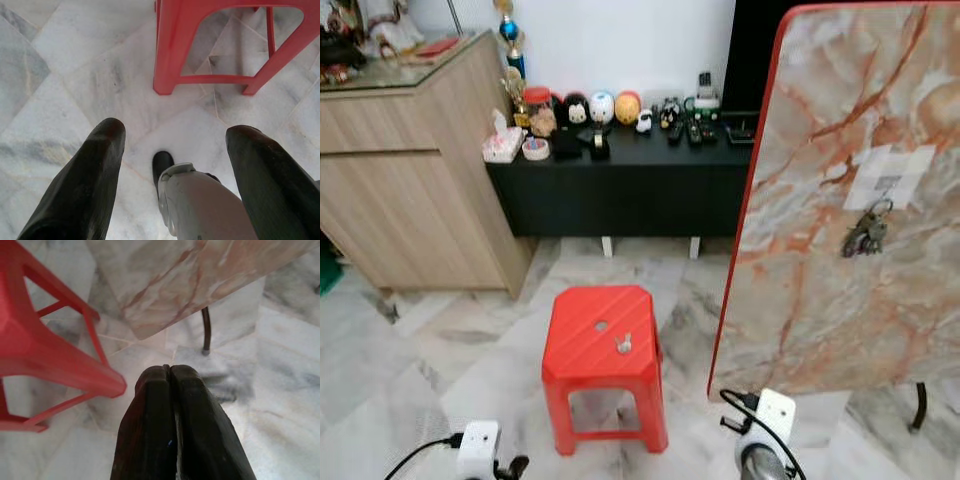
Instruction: Hang keys on a hook
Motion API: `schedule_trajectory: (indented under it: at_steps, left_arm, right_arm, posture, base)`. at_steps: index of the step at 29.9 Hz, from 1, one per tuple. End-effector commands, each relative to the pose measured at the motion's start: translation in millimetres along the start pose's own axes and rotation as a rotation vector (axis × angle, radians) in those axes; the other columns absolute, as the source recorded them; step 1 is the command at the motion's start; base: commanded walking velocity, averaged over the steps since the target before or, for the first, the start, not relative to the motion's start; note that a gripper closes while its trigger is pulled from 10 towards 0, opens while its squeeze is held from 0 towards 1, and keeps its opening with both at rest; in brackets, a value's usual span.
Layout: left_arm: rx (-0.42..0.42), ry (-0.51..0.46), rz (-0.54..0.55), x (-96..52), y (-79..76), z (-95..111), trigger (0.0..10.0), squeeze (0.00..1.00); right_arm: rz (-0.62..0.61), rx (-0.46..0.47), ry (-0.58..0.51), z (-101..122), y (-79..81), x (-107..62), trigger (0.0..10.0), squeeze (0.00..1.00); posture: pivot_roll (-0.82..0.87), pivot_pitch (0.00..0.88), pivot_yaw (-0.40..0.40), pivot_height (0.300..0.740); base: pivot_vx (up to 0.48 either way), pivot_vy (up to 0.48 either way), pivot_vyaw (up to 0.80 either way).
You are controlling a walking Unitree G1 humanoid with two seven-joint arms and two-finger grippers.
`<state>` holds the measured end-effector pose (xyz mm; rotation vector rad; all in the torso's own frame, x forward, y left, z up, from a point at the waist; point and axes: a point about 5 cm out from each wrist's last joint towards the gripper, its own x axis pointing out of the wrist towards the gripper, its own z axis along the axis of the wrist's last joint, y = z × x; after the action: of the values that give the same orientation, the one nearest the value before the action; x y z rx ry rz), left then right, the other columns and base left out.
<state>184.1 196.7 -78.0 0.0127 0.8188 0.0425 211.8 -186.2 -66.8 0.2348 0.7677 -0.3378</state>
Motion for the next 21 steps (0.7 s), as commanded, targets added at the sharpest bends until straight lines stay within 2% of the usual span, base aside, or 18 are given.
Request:
schedule_trajectory:
  at_steps: [1,11,21]
  left_arm:
    - [0.007,0.014,0.01,-1.6,6.0,-4,10.0,0.0]
    - [0.008,0.032,0.024,-4.4,12.7,-10,10.0,0.0]
    - [0.005,0.033,0.023,-4.1,11.3,-10,10.0,0.0]
  right_arm:
    - [0.009,0.014,-0.028,7,4.0,1.1,10.0,0.0]
    - [0.008,0.001,-0.001,0,-7.0,0.0,10.0,0.0]
    - [0.013,0.004,-0.008,3,-2.6,0.8,10.0,0.0]
  posture:
    - [0.01,0.0,0.01,0.706]
    - [0.0,0.0,0.008,0.706]
    - [0.01,0.0,0.007,0.706]
  base:
    - [0.0,-0.48,0.0]
    - [0.0,-0.48,0.0]
    - [0.0,-0.48,0.0]
